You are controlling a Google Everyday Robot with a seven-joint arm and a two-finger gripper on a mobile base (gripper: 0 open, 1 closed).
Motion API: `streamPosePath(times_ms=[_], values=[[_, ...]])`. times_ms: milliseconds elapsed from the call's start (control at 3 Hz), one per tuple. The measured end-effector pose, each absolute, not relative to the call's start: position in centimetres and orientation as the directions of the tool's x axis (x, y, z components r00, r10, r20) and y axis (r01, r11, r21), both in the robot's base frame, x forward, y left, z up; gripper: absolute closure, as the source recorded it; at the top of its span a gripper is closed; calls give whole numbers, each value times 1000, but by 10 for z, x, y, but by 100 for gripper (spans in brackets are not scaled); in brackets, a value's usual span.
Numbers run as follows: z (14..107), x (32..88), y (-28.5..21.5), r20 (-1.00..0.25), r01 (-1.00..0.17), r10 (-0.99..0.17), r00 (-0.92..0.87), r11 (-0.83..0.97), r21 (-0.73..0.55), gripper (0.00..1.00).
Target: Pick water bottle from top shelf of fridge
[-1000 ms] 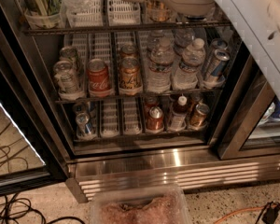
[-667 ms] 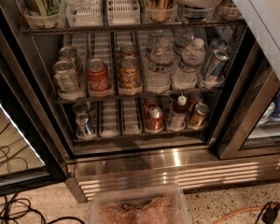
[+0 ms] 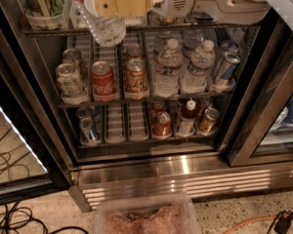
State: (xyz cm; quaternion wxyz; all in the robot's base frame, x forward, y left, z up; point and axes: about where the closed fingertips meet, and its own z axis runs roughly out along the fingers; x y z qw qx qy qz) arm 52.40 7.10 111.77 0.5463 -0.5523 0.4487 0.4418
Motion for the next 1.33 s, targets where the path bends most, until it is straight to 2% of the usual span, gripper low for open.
streamPosePath(times_ms=[1333], values=[[1071,515,32,-991,-991,-68,117,63,-121,100]])
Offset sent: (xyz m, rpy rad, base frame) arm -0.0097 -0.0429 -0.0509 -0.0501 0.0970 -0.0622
